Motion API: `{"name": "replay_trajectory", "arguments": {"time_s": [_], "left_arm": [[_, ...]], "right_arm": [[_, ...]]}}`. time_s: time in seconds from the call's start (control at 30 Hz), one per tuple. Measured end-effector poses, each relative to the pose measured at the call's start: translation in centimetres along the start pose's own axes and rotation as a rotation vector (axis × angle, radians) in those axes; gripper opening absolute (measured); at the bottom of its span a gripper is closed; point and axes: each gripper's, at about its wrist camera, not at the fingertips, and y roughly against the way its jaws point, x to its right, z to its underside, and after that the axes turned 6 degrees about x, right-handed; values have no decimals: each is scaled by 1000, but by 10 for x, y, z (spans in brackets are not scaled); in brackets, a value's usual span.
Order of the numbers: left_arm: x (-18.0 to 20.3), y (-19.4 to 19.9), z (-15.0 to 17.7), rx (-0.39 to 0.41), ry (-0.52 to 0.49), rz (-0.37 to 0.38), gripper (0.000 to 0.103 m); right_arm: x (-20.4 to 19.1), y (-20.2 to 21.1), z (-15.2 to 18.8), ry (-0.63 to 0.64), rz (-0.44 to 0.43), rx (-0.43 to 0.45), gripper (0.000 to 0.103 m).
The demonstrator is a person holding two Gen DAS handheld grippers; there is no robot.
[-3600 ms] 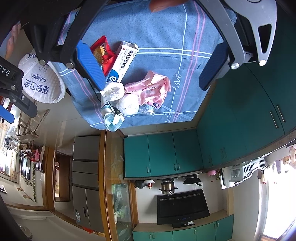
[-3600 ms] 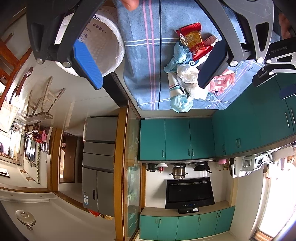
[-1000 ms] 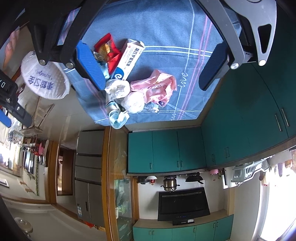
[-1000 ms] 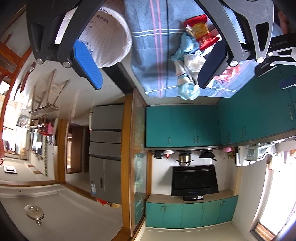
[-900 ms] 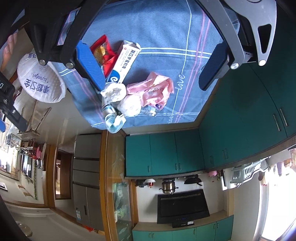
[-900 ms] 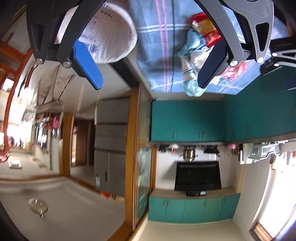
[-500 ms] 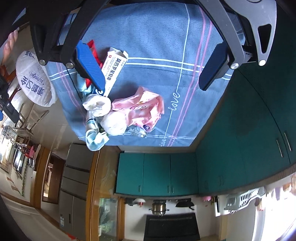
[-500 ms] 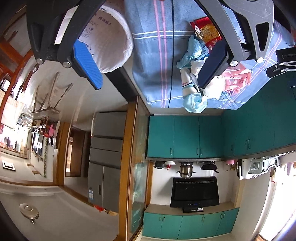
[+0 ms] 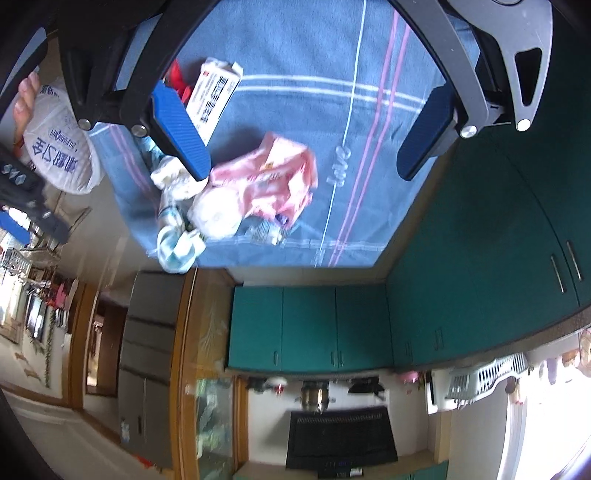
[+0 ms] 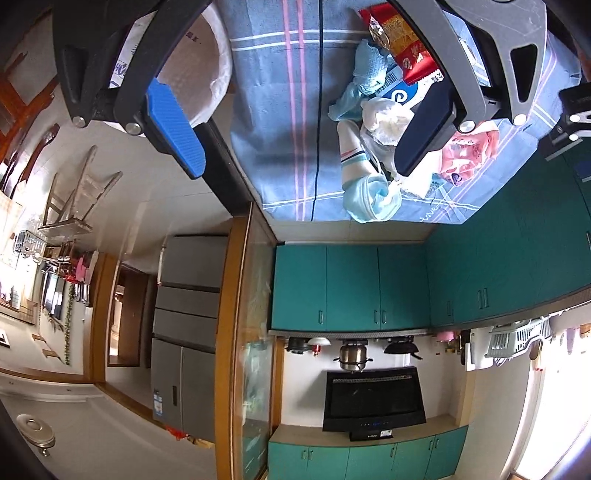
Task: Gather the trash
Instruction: 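Grasp the red snack wrapper with the right gripper, then lift the red wrapper with the right gripper while the left gripper grasps the white ointment box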
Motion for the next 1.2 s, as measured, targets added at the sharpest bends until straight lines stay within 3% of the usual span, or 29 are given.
{"name": "replay_trajectory", "arguments": {"time_s": [0.1,0.17,0.3,0.47,0.6,0.7,1.0,1.07,1.13,1.2], "left_arm": [[6,3,2,46,-28,-17,100],[7,-2,5,37,-56,-54,90],[-11,-25,15,-74,-22,-89,73],[-47,-44,26,-193,127,-91,54],[-47,-46,28,-225,135,-75,54],[-37,-43,31,-219,91,-74,65],[-23,-41,30,-220,36,-59,67],[-22,-40,31,-219,29,-59,68],[-21,-40,32,-222,25,-59,68],[-21,-39,33,-227,24,-58,68]], "right_arm": [[-2,-8,5,12,-7,-27,100],[-3,-14,12,8,-24,-67,100],[-8,-25,36,-35,-141,-206,95],[-29,-25,62,-2,-273,-294,73],[-51,-27,73,96,-279,-331,71],[-59,-27,76,112,-346,-360,71],[-77,-41,110,158,-380,-475,69],[-80,-43,112,167,-387,-484,55],[-83,-41,112,171,-403,-482,31],[-85,-40,111,167,-424,-481,28]]}}
